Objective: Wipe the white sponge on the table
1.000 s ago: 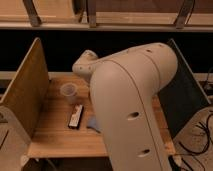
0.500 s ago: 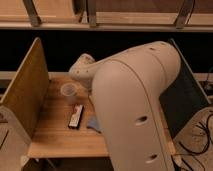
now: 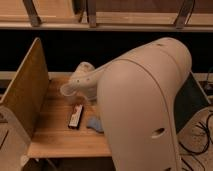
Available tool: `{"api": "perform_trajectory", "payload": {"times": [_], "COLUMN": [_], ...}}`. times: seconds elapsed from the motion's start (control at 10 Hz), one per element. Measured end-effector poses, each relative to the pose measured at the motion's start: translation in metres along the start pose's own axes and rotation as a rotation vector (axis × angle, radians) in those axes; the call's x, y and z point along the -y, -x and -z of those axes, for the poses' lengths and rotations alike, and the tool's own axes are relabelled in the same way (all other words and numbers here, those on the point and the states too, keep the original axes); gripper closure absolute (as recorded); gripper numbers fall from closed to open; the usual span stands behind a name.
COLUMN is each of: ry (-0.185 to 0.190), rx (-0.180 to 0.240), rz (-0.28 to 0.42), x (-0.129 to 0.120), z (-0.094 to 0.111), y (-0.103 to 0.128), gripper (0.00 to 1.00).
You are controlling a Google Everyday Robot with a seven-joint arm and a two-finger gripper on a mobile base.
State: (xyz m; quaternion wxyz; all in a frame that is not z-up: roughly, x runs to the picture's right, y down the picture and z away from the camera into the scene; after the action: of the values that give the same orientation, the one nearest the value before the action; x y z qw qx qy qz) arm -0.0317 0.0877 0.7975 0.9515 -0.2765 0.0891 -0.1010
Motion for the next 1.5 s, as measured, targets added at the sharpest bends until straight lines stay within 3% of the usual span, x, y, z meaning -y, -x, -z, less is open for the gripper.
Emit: {"api": "perform_trajectory", "payload": {"times": [0.2,0.4,0.6,0.9,1.1,1.3,1.5], "ry": [-0.004,-0.012,-0.014,0.006,0.012,0.019,0.071], "rx": [0.011,0.057,0.128,0.186,0.202,0.209,0.227], "rz": [-0.008,-0.083,-0.258,-0.516,-0.577,-0.57,-0.546], "x": [0.003,0.007,0.008,-0.006,-0.009,-0.014,-0.047], "z": [0.0,0.0,-0.004,-0.011,-0.012,-0.012,-0.017], "y": [0.003,0.005,0.004,-0.01,-0.011,-0.006,0.007], "gripper": [0.2,0.2,0.2,0.2,0.2,0.2,0.2]}}
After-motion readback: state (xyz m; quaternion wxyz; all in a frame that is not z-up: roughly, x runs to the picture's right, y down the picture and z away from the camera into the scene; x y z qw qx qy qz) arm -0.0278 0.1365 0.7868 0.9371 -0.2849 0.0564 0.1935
